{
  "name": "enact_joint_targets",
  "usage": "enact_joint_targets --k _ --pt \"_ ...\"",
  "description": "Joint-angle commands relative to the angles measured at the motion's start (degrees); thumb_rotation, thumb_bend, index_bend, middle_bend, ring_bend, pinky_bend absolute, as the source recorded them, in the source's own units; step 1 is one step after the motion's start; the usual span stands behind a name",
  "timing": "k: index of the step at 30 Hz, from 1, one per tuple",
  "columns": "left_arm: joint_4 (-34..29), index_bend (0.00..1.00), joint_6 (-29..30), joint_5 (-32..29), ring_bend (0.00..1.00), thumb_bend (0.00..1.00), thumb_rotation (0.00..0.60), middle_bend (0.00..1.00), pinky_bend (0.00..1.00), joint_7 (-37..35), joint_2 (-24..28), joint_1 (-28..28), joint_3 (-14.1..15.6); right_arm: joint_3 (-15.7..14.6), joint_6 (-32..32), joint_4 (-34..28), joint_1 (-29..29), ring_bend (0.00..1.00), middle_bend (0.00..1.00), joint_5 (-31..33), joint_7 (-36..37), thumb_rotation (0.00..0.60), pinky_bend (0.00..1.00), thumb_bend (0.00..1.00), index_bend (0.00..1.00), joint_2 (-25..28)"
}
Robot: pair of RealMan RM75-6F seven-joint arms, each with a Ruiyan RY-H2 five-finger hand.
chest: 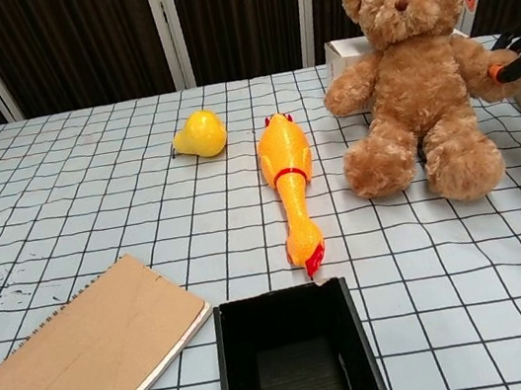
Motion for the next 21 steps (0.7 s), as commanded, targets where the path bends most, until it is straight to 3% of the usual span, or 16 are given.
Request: enact_joint_targets --k 1,5,11,16,21 --pt "0.03 0.22 -0.16 -0.09 0.00 0.27 0.600 0.00 0.14 -0.08 0.05 -0.06 -0.03 0.11 -0.93 -1.35 -0.44 0.11 0.27 -2.06 2.00 0.600 0.00 0.39 0.25 1.38" --pt "0.06 0.22 -0.13 -0.03 0.00 0.27 0.600 0.00 0.14 -0.32 0.13 -0.05 -0.02 0.21 -2.37 -4.53 -1.99 0.02 0.19 -3.51 5.05 0.600 0.00 0.37 0.14 3.90" --pt "0.14 0.22 0.00 0.19 0.00 0.27 0.600 0.00 0.14 -1.37 0.43 0.10 0.01 -2.85 -4.00 -15.15 -8.23 0.00 0.13 -8.43 9.23 0.600 0.00 0.35 0.01 12.98" --pt "0.13 0.22 0.07 0.90 0.00 0.27 0.600 0.00 0.14 -1.71 0.56 0.13 0.32 -6.69 0.00 -28.39 -17.46 0.00 0.13 -15.58 14.47 0.600 0.00 0.35 0.01 23.08" --pt "0.02 0.22 0.39 1.40 0.00 0.27 0.600 0.00 0.14 -1.78 0.55 0.27 0.52 -11.70 5.73 -33.04 -22.51 0.00 0.13 -22.63 12.86 0.600 0.00 0.35 0.10 26.54"
